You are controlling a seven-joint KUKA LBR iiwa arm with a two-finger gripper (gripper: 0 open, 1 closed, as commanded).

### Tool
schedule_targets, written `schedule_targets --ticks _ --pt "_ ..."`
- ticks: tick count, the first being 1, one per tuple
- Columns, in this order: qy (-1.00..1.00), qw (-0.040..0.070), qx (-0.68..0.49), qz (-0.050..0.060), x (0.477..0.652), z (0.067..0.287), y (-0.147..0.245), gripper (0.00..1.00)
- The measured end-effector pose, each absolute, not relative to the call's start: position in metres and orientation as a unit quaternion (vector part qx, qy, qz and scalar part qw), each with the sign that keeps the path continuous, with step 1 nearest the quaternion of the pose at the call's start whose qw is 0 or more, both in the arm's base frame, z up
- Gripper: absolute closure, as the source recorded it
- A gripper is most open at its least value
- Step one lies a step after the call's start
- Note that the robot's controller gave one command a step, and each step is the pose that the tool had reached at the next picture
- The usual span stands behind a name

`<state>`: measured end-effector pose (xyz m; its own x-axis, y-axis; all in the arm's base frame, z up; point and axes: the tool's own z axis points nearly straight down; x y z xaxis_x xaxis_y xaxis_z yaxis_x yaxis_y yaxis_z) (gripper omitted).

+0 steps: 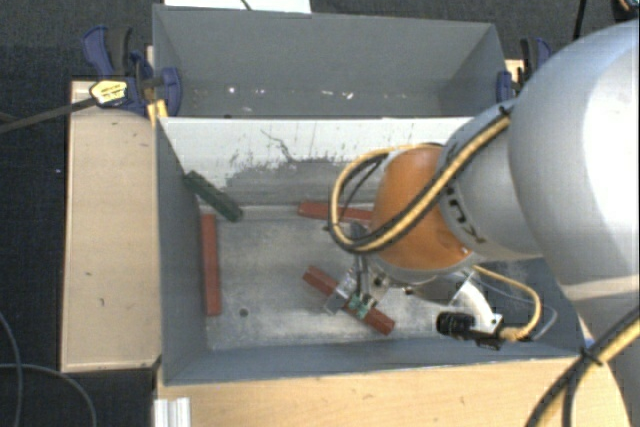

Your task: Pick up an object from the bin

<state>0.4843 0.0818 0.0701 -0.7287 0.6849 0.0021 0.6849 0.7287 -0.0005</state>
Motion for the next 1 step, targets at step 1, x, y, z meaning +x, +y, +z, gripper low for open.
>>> schedule_targets --ticks 1 --pt "-0.917 -0.004 -0.399 -0.002 0.4884 0.2237 0.0828 1.00"
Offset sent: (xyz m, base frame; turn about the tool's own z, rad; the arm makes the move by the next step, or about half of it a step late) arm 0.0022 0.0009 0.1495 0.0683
